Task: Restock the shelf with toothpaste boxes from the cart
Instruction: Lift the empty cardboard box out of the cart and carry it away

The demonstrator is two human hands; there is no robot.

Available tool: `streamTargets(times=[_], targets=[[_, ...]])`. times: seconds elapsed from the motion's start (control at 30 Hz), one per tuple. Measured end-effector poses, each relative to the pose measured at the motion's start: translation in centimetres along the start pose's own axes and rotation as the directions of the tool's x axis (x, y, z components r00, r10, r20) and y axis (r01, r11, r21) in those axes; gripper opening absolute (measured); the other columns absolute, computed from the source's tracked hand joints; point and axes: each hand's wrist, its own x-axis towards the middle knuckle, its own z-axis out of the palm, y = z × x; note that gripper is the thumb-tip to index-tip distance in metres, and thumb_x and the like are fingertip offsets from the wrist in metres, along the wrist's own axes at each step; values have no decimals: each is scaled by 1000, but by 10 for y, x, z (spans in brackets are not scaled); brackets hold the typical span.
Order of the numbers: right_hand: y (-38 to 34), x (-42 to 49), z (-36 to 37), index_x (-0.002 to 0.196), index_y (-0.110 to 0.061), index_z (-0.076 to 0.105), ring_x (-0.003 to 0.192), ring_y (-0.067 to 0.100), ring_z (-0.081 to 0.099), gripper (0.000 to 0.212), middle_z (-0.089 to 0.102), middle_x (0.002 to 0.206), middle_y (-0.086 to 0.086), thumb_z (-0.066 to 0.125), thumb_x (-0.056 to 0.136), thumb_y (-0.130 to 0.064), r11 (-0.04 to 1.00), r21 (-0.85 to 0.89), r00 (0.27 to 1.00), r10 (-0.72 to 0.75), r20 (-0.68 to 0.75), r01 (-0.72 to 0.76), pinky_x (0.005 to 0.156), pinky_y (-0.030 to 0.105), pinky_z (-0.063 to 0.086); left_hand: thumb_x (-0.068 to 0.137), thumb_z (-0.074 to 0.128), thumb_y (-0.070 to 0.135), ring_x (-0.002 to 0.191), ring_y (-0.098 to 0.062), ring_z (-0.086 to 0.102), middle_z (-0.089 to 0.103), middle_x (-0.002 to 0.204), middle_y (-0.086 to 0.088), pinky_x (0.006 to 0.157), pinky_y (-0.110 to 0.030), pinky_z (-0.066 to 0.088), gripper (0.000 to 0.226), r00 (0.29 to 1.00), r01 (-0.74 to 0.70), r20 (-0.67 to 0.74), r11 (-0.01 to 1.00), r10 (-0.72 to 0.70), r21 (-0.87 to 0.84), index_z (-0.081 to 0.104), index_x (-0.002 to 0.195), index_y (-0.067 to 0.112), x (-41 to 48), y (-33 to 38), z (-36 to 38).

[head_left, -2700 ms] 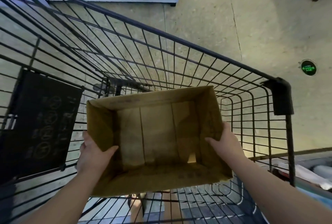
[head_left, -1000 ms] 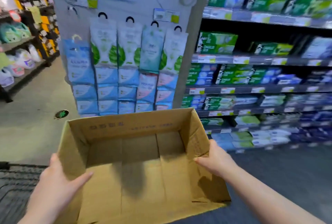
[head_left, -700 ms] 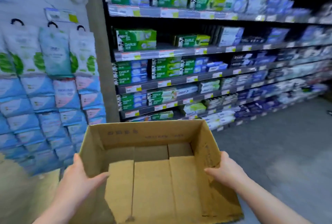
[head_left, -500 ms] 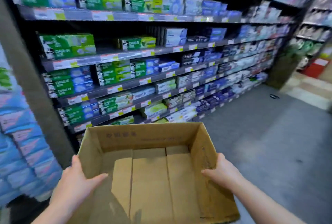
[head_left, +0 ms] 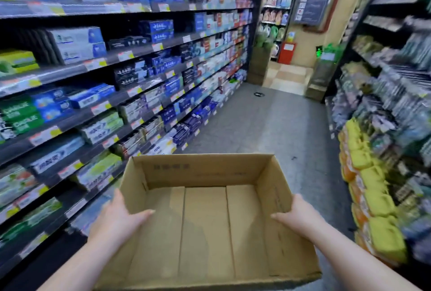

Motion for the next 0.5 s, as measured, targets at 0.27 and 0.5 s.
streamTargets(times=[0.27, 0.5], targets=[[-6, 119, -47, 123, -13, 36, 109, 28, 57, 64, 56, 123, 9, 68, 76, -43, 977, 77, 977, 204, -57, -199, 90, 39, 49, 65, 71, 60, 133, -32, 38, 31, 150, -15, 104, -45, 40, 115, 976, -184, 121, 983, 182, 6, 8, 148, 13, 144, 129, 53], [1, 216, -86, 120, -11, 37, 101, 29, 59, 64, 58, 116, 11, 70, 75, -42, 935, 132, 935, 343, -94, -330, 84, 37, 50, 67, 73, 51, 129, -33, 43, 39, 145, -15, 103, -44, 41, 108, 944, -276, 188, 961, 272, -7, 12, 146, 10, 234, 241, 99]])
